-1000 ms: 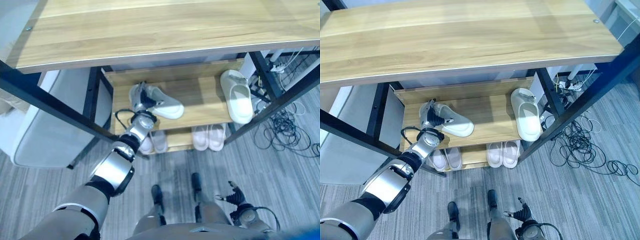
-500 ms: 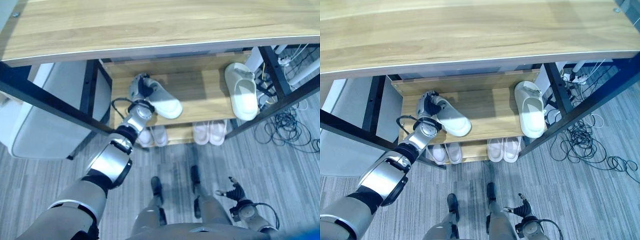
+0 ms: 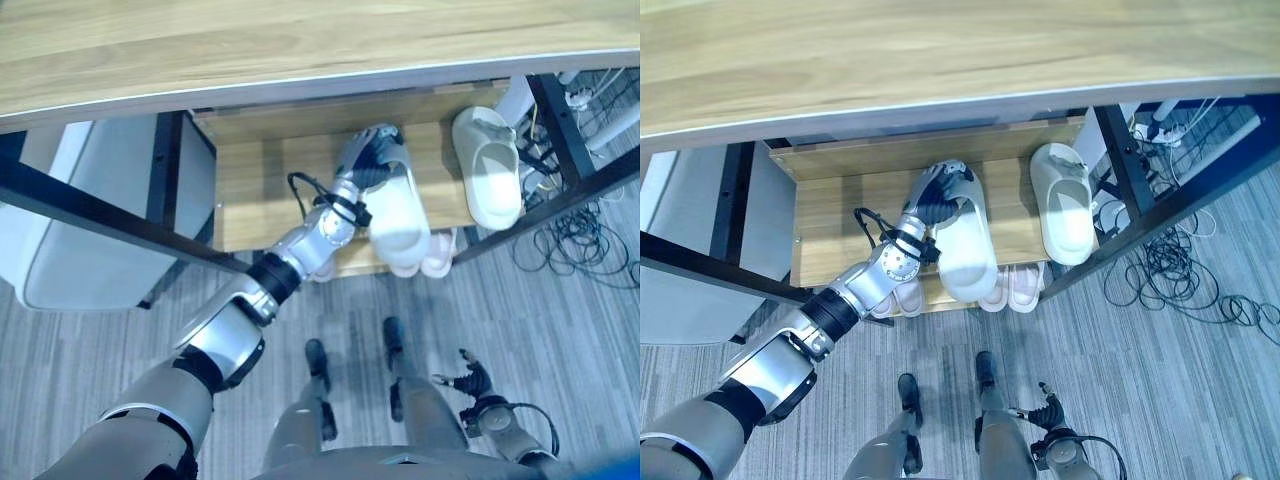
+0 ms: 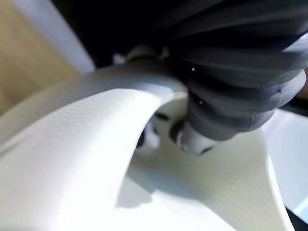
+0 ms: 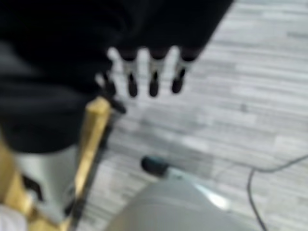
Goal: Arrange the slippers neatly on the shoe rack.
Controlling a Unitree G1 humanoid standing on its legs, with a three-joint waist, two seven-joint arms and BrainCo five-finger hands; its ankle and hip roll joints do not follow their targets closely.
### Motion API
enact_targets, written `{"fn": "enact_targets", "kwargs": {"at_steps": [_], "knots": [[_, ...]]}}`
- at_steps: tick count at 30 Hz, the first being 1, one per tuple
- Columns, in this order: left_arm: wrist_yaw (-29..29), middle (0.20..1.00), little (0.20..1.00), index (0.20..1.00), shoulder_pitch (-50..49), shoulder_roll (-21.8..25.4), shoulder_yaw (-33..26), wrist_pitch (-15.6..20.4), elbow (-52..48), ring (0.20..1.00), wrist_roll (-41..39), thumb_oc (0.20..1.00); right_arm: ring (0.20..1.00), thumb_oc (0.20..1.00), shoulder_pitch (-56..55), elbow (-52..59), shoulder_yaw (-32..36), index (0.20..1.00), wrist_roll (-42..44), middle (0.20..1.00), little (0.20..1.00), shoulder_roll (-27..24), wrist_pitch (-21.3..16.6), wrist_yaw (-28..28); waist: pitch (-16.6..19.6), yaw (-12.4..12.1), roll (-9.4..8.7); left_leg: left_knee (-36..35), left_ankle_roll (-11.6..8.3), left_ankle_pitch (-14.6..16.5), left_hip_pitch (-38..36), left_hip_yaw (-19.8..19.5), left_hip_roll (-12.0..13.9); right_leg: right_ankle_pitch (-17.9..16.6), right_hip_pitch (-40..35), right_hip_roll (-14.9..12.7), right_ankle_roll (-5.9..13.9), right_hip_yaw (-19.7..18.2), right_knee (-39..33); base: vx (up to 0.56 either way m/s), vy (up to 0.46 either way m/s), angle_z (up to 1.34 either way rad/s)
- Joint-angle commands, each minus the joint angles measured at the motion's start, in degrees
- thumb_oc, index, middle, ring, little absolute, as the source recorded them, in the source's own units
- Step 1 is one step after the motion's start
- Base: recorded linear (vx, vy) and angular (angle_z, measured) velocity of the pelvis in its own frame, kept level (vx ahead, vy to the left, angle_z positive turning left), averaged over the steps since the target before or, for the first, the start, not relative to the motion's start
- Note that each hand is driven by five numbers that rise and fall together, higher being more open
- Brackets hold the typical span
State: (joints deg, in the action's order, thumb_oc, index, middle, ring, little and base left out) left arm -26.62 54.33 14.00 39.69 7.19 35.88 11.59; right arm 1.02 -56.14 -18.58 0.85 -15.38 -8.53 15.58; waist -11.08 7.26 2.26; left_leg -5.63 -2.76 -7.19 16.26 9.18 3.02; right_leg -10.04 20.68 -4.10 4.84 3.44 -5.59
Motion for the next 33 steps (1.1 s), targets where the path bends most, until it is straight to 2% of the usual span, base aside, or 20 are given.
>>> {"fn": "enact_targets", "kwargs": {"at_steps": [1, 9, 16, 33], "knots": [[-1.76, 0.2, 0.2, 0.2, 8.01, 0.43, -2.77, 2.4, 3.47, 0.2, 2.77, 0.2, 1.0, 1.0, 3.31, 0.73, -0.92, 1.0, 0.18, 1.0, 1.0, -4.12, -1.76, 0.82, -1.31, 0.05, -0.03, 0.63, -2.65, 2.2, 1.5, -5.51, 1.99, 5.48, -1.77, -3.34, 4.21, 0.57, 2.14, 0.0, 0.003, -0.08], [-3.82, 0.2, 0.2, 0.2, 16.76, 0.14, -1.61, 0.83, 9.89, 0.2, 4.2, 0.2, 1.0, 1.0, 3.72, -0.74, -0.71, 1.0, 1.31, 1.0, 1.0, -4.4, -2.4, 1.67, -2.13, 1.45, 0.27, 0.63, -2.97, 1.62, 3.88, -4.58, 2.53, 4.81, 1.51, -3.26, 4.15, -0.33, 2.34, 0.0, -0.022, -0.09], [-4.88, 0.2, 0.2, 0.2, 23.89, 1.18, -0.82, 0.17, 15.56, 0.2, 2.28, 0.2, 1.0, 1.0, 4.84, -1.39, -1.64, 1.0, 1.63, 1.0, 1.0, -4.29, -2.99, 2.3, -3.39, 2.61, 0.42, 0.63, -3.09, 1.07, 5.85, -3.76, 3.2, 4.33, 4.54, -2.77, 4.07, -1.59, 3.0, 0.0, -0.018, -0.08], [-5.95, 0.2, 0.2, 0.2, 25.26, -4.33, -2.82, -0.32, 20.99, 0.2, -1.42, 0.2, 1.0, 1.0, 7.2, -2.51, -2.53, 1.0, 2.83, 1.0, 1.0, -4.39, -3.51, 3.14, -5.23, 3.56, 1.1, 0.63, -3.45, 0.62, 7.17, -3.05, 3.71, 4.14, 7.18, -2.14, 3.61, -2.28, 3.57, 0.0, -0.014, -0.04]]}}
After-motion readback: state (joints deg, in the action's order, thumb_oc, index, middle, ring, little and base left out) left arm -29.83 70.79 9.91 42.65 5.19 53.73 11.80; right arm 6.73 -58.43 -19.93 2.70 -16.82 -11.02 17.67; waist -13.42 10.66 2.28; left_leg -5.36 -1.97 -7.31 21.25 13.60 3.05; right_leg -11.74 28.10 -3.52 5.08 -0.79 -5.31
